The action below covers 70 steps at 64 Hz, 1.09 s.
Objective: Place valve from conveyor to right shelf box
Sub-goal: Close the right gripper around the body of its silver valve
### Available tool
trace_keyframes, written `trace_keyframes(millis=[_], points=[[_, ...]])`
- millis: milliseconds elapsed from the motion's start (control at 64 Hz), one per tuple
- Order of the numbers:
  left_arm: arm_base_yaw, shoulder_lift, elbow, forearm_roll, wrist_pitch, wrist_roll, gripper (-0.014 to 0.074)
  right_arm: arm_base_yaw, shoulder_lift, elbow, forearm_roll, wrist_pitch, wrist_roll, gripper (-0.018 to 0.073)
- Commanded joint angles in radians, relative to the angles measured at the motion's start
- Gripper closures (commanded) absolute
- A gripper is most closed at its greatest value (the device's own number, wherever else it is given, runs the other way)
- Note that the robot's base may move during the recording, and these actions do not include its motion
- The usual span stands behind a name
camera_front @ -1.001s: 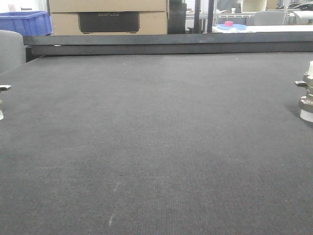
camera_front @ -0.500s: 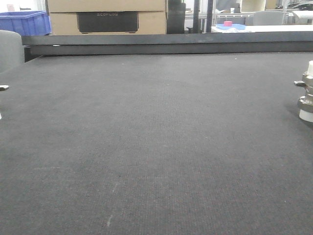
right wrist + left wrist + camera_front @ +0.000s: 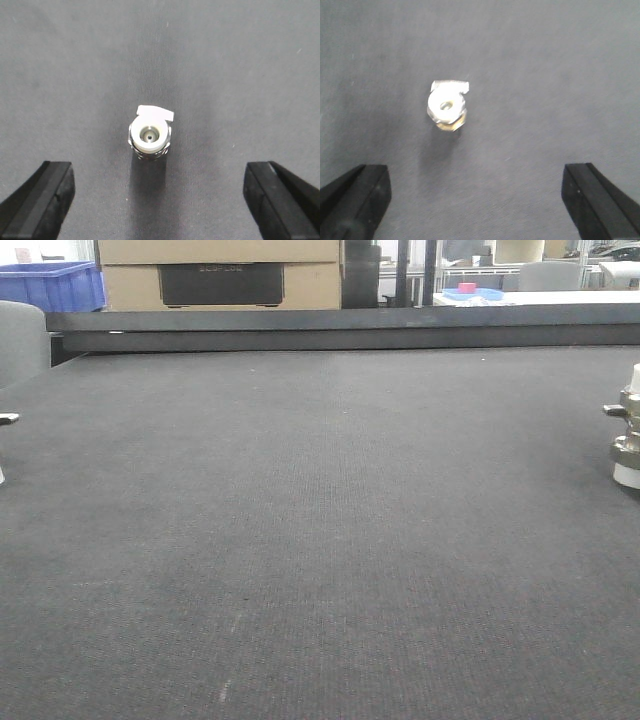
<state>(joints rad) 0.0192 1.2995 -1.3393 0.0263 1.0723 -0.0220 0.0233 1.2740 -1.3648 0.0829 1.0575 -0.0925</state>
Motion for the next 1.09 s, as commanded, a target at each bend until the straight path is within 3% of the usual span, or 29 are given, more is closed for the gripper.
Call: trace_keyframes(millis=[0, 406, 1079], points=[[-0.002, 0.073, -0.038, 0.042, 0.025, -0.008, -0.0001, 0.001, 0.064, -0.030, -0.007, 0.025, -0.014, -0.0009], [-0.002, 0.287, -0.040, 0.048, -0.050, -0.008, -0.0001, 0.001, 0.301, -0.032, -0.005, -0.044, -0.048, -0.0009], [-0.002, 0.313, -0.040, 0.046, -0.062, -0.008, -0.0001, 0.030, 0.545, -0.058, 0.016, -0.105, -0.060, -0.0009]])
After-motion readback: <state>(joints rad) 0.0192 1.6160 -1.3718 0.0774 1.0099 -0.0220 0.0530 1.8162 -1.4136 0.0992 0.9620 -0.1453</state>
